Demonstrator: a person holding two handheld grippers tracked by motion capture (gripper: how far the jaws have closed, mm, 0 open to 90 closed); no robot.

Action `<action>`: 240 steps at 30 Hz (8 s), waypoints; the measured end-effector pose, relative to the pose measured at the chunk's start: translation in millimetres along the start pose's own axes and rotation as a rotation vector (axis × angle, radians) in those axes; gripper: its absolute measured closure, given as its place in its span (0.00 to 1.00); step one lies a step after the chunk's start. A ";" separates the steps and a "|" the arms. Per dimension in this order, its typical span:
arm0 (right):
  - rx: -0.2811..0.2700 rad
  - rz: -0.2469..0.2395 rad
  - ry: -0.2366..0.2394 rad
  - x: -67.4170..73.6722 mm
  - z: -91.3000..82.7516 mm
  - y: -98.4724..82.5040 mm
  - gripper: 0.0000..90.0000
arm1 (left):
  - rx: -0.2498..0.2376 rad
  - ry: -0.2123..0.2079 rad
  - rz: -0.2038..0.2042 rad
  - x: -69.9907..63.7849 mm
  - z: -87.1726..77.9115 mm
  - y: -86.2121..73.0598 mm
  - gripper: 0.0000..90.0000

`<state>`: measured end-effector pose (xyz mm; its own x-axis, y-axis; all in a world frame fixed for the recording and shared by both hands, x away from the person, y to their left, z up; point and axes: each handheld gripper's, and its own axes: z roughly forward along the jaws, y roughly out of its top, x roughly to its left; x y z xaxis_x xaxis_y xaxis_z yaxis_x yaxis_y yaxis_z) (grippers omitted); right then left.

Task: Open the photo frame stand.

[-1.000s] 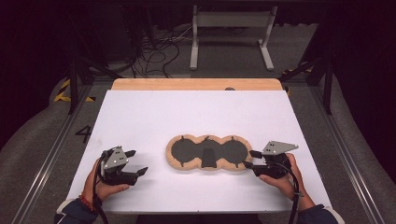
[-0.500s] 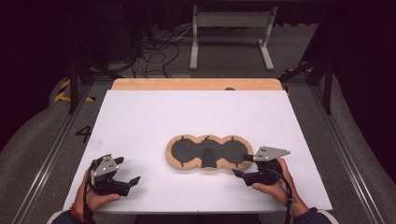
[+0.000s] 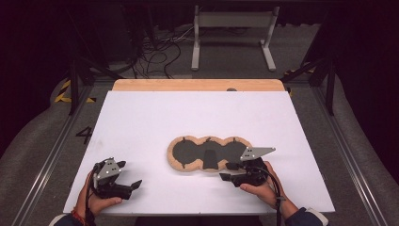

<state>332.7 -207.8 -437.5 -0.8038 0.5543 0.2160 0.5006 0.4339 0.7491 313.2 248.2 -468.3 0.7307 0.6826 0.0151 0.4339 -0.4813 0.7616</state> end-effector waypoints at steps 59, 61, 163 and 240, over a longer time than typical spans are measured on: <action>-0.080 0.696 0.251 -37.0 37.4 13.0 0.67 | -0.090 -0.105 -0.055 -0.1 45.6 72.4 0.13; -0.067 0.694 0.254 -38.3 38.7 15.5 0.67 | -0.076 -0.113 -0.074 0.2 54.7 78.7 0.13; -0.145 0.665 0.298 -44.7 54.6 18.9 0.77 | -0.009 -0.339 -0.220 9.3 104.9 85.8 0.22; -0.089 0.143 0.011 -1.0 35.6 19.7 0.74 | -0.116 -0.188 0.127 -27.1 66.1 95.4 0.49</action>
<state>354.7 -174.5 -445.3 -0.7301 0.5977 0.3311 0.5800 0.2859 0.7628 369.7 147.4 -438.9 0.8654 0.5010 0.0025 0.2772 -0.4830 0.8306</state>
